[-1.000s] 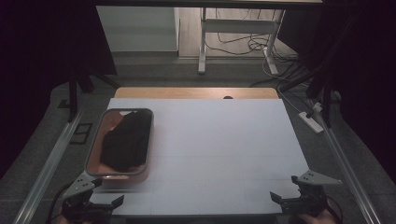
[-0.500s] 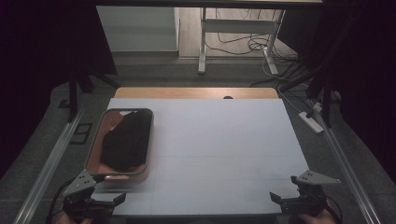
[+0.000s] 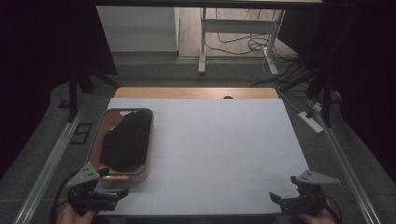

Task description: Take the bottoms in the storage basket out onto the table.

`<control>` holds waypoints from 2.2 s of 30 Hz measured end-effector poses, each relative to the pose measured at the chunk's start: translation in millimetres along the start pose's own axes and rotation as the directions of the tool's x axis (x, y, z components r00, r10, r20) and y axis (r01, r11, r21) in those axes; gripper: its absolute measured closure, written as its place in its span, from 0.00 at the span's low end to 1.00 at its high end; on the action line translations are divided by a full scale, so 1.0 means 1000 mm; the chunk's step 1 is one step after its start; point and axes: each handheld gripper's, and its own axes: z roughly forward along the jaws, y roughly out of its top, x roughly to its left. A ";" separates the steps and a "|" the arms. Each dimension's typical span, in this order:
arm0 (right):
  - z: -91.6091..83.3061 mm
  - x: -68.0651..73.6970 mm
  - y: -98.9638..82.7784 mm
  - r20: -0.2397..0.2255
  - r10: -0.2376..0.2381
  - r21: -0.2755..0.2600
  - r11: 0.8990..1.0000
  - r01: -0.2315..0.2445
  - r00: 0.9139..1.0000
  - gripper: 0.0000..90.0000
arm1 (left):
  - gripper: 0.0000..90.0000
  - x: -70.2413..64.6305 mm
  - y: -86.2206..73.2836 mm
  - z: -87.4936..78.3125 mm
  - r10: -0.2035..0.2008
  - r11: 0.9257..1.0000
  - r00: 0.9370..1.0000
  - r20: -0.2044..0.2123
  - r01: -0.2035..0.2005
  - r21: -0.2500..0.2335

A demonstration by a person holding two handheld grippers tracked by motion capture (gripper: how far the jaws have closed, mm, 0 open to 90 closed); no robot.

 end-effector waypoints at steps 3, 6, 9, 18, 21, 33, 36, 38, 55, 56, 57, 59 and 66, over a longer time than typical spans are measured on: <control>0.000 0.000 0.000 -0.001 0.001 0.001 1.000 -0.001 1.000 0.00 | 0.00 0.002 0.003 0.001 0.006 1.000 1.000 0.000 -0.006 -0.011; 0.000 0.000 0.000 -0.001 0.002 0.002 1.000 -0.002 1.000 0.00 | 0.00 0.003 0.007 0.002 0.000 1.000 1.000 0.005 0.000 -0.015; 0.000 0.000 0.000 -0.001 0.002 0.003 1.000 -0.002 1.000 0.00 | 0.00 0.005 0.013 0.005 -0.004 1.000 1.000 0.002 0.004 0.000; 0.001 0.000 0.000 -0.002 0.002 0.004 1.000 -0.002 1.000 0.00 | 0.00 0.012 0.023 0.013 -0.003 1.000 1.000 -0.013 0.004 0.023; 0.001 0.000 0.000 -0.003 0.002 0.006 1.000 -0.002 1.000 0.00 | 0.00 0.015 0.027 0.016 -0.003 1.000 1.000 -0.025 0.003 0.026; 0.001 0.000 0.000 -0.004 -0.004 0.010 1.000 0.004 1.000 0.00 | 0.00 0.027 0.045 0.026 -0.033 0.999 0.998 -0.057 0.035 0.039; 0.002 0.000 0.000 -0.004 -0.008 0.013 1.000 0.008 1.000 0.00 | 0.00 0.029 0.049 0.029 -0.033 0.999 0.998 -0.058 0.035 0.032; 0.002 0.001 0.001 -0.004 -0.010 0.015 1.000 0.010 1.000 0.00 | 0.00 0.031 0.053 0.032 -0.028 0.999 0.998 -0.057 0.031 0.038; 0.003 0.001 0.001 -0.009 -0.019 0.027 0.999 0.019 1.000 0.00 | 0.00 0.055 0.079 0.063 -0.011 0.995 0.998 -0.054 0.017 0.097; 0.003 0.001 0.001 -0.009 -0.019 0.027 0.999 0.019 1.000 0.00 | 0.00 0.057 0.081 0.065 -0.013 0.995 0.999 -0.053 0.018 0.103; 0.003 0.001 0.001 -0.010 -0.019 0.028 0.999 0.019 1.000 0.00 | 0.00 0.059 0.082 0.067 -0.013 0.994 0.999 -0.051 0.019 0.106; 0.003 0.001 0.001 -0.010 -0.019 0.029 0.999 0.019 1.000 0.00 | 0.00 0.062 0.085 0.071 -0.015 0.993 0.999 -0.051 0.020 0.115; 0.003 0.002 0.001 -0.012 -0.024 0.033 0.999 0.025 1.000 0.00 | 0.00 0.077 0.092 0.081 -0.010 0.989 0.996 -0.092 0.024 0.145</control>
